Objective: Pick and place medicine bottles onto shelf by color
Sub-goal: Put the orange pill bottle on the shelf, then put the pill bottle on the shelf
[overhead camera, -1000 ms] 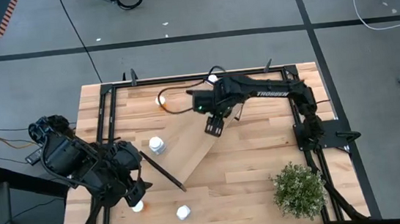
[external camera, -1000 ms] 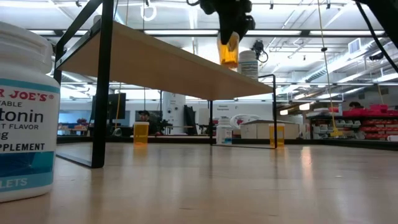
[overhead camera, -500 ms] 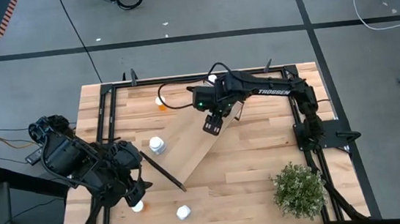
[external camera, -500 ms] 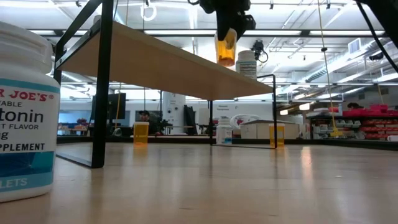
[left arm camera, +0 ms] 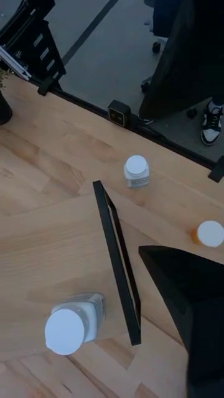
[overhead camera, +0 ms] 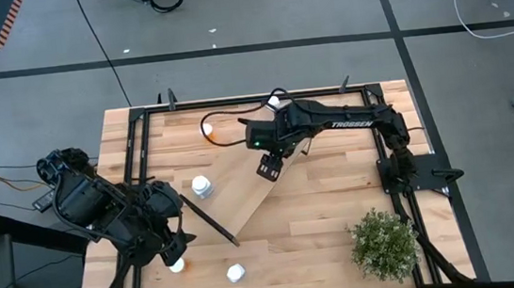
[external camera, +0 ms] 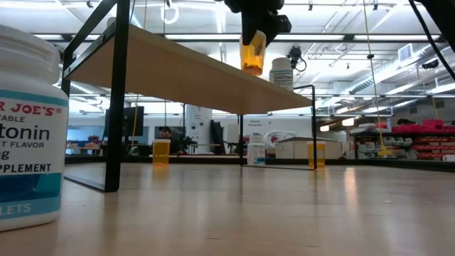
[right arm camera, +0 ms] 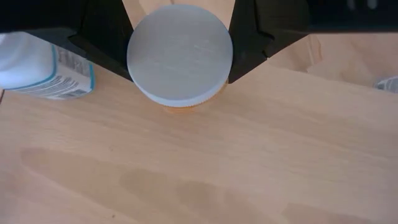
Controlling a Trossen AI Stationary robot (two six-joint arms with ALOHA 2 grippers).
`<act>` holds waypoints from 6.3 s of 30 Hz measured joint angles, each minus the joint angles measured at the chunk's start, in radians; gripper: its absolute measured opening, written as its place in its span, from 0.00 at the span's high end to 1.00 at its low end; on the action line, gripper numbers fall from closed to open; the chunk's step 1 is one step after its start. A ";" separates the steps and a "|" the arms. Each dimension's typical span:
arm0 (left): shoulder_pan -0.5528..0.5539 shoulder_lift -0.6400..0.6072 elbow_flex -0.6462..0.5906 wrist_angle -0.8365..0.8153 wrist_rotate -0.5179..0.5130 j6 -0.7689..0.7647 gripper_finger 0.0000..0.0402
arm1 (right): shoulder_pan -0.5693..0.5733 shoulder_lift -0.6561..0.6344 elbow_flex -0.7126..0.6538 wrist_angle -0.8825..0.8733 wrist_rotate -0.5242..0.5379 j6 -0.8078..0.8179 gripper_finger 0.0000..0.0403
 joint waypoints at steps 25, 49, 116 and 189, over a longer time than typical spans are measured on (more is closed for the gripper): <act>-0.010 0.001 0.000 0.000 0.001 -0.004 0.12 | 0.000 0.001 -0.099 0.050 -0.023 0.033 0.25; -0.073 0.002 0.000 0.000 0.001 0.031 0.12 | 0.126 -0.043 0.169 -0.051 -0.090 0.122 0.13; 0.100 0.609 -0.049 0.270 0.323 -0.358 0.23 | 0.700 -0.541 0.169 -0.107 0.433 0.199 0.13; 0.088 0.611 0.085 0.287 0.452 -0.211 0.53 | 0.699 -0.538 0.169 -0.106 0.454 0.220 0.13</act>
